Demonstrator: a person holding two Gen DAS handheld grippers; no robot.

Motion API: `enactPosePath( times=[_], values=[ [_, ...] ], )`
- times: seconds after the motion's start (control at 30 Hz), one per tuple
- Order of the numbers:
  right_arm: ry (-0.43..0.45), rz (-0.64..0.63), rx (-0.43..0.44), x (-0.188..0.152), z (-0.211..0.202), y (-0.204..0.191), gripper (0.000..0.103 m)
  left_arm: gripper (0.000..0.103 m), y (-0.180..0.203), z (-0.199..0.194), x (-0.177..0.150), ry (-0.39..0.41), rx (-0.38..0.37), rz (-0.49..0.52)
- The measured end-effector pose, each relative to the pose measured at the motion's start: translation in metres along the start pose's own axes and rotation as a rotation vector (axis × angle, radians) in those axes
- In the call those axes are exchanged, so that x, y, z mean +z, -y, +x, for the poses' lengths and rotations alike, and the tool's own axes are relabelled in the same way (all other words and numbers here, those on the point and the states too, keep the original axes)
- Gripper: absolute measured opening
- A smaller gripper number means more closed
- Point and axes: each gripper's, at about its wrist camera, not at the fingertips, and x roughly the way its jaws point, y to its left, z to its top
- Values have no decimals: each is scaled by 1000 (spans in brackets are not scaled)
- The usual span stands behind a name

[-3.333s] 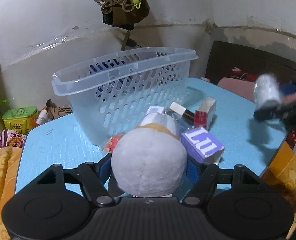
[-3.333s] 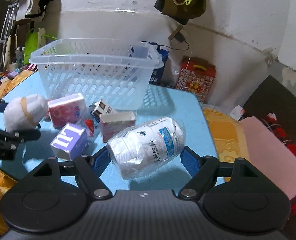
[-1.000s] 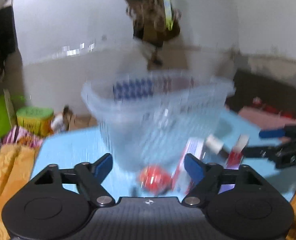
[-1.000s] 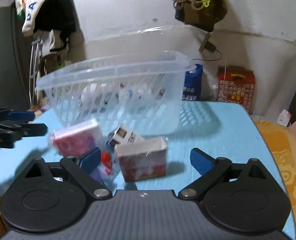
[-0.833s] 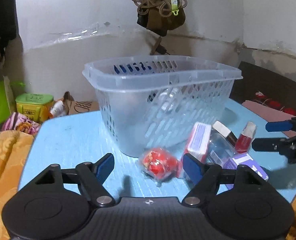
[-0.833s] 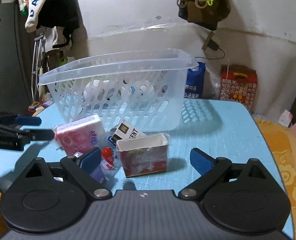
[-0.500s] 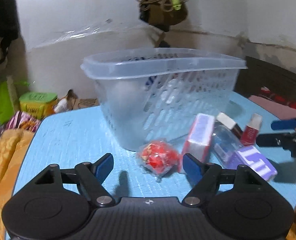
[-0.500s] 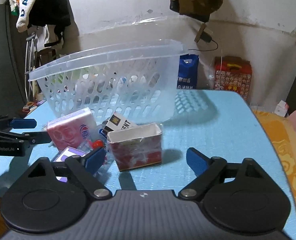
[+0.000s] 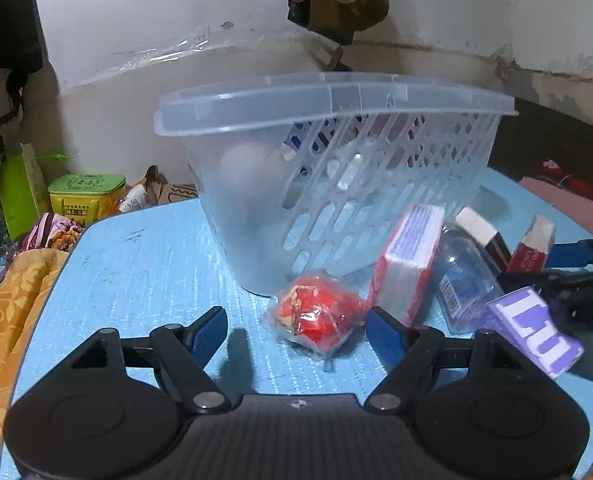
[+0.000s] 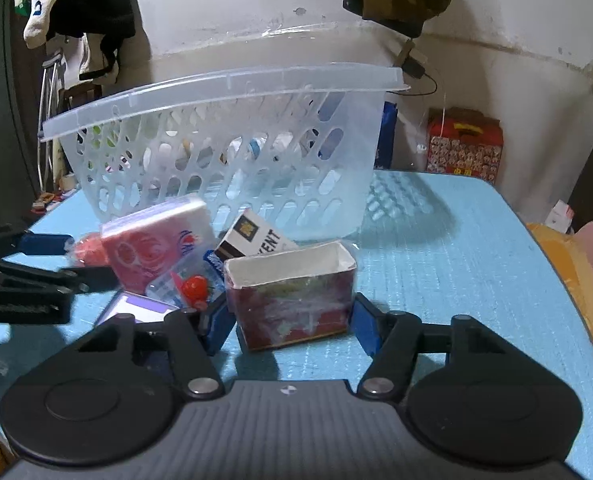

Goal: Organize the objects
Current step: 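Grasp the red candy bag with the left gripper while the right grasps the red-and-white box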

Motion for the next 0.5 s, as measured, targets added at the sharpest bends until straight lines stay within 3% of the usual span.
enactPosePath(
  times=[0.07,0.13,0.17,0.3,0.5],
  values=[
    [16,-2,4,1,-8,-1,64,79,3,1,0,-1,6,10],
    [34,-24,-14,2,-15,-3,64,70,5,-1,0,9,1,19],
    [36,-25,-18,4,-17,-5,64,52,5,0,0,2,-11,25],
    [44,3,-8,5,-26,3,64,51,5,-4,-2,-5,-8,19],
    [70,21,-16,6,-35,11,65,51,19,-29,3,53,6,66]
  ],
)
